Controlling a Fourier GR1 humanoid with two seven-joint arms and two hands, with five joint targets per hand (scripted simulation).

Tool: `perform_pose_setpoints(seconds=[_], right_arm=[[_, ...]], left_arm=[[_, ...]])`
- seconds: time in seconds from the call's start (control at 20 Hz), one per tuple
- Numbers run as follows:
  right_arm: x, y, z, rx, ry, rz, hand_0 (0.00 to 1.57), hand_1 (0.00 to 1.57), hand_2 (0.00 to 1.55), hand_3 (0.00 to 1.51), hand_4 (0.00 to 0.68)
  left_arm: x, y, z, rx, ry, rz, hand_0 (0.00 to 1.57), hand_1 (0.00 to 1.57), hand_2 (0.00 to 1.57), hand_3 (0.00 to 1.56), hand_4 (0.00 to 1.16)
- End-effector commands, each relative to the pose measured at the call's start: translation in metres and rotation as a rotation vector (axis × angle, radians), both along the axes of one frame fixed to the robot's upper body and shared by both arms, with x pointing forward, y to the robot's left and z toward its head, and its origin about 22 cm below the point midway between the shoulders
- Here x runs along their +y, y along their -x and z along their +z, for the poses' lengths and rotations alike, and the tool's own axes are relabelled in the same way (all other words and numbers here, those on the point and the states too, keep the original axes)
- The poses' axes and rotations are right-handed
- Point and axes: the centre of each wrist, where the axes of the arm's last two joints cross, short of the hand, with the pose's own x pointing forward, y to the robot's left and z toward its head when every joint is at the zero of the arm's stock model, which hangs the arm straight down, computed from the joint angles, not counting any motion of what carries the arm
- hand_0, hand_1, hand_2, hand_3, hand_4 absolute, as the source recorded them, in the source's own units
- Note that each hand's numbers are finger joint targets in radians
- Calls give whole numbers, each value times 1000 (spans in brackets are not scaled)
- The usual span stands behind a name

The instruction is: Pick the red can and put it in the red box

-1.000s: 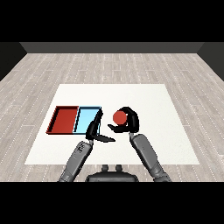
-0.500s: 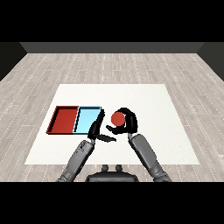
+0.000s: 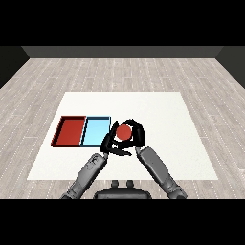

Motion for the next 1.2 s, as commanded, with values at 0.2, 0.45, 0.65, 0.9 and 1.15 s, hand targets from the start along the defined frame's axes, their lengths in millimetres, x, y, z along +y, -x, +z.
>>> perform_pose_setpoints(seconds=[0.2, 0.45, 0.65, 0.9, 1.15], right_arm=[[-6, 14, -4, 1, -54, 26, 1507, 1507, 1452, 1411, 654], [9, 19, 10, -2, -73, 49, 1513, 1513, 1456, 1422, 656], [18, 9, -4, 10, -51, 58, 1524, 1524, 1454, 1402, 648], [24, 4, 7, 24, -27, 56, 1512, 1512, 1461, 1403, 642], [25, 12, 15, 8, -51, 53, 1509, 1509, 1454, 1394, 649]], left_arm=[[-10, -7, 2, 3, 6, -24, 0, 0, 0, 0, 0], [-8, 2, -11, -2, 39, -36, 0, 0, 0, 0, 0], [-22, -20, -1, 18, 36, -57, 0, 0, 0, 0, 0], [-3, -26, 0, 21, 58, 63, 0, 0, 0, 0, 661], [-26, -9, -19, 72, 34, 183, 1571, 1571, 1569, 1491, 1126]])
